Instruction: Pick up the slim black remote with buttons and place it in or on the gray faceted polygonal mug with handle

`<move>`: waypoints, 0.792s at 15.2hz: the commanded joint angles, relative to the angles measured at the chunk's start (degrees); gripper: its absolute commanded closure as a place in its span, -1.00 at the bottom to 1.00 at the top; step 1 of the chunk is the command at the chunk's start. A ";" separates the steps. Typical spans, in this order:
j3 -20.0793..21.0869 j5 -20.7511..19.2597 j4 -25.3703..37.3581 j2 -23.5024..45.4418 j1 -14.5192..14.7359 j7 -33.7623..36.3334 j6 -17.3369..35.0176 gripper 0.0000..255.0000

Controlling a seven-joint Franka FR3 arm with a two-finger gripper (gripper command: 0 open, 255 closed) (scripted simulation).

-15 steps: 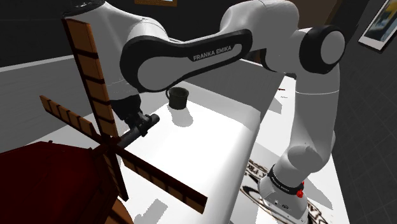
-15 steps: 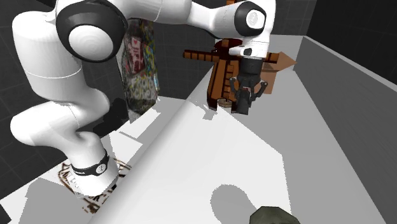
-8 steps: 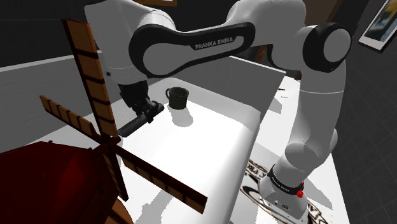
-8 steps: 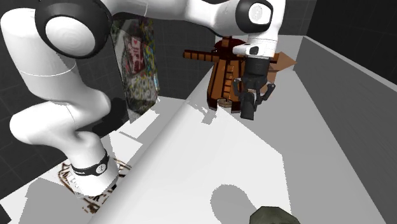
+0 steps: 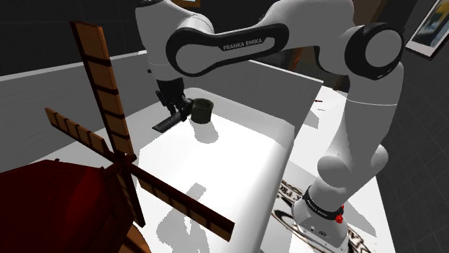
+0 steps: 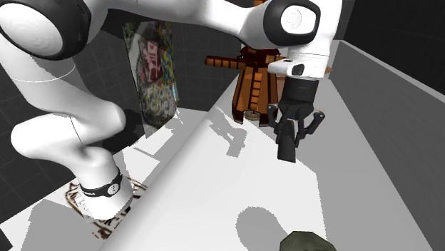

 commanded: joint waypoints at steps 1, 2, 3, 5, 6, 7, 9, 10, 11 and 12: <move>-0.53 -0.12 -0.36 -0.22 -2.05 -2.42 0.87 1.00; -0.86 -0.24 -0.37 -0.23 -3.01 -3.63 1.20 1.00; -1.22 -0.40 -0.30 -0.16 -3.90 -4.81 1.50 1.00; -2.00 -0.87 0.06 0.18 -5.51 -7.09 1.99 1.00; -2.43 -1.16 0.35 0.45 -6.23 -8.20 2.18 1.00; -2.87 -1.50 0.72 0.79 -6.88 -9.29 2.34 1.00; -3.81 -2.27 1.67 1.67 -8.04 -11.39 2.57 1.00; -4.29 -2.71 2.27 2.20 -8.55 -12.42 2.63 1.00; -4.80 -3.17 2.94 2.78 -8.99 -13.44 2.65 1.00; -5.33 -3.65 3.69 3.41 -9.38 -14.44 2.65 1.00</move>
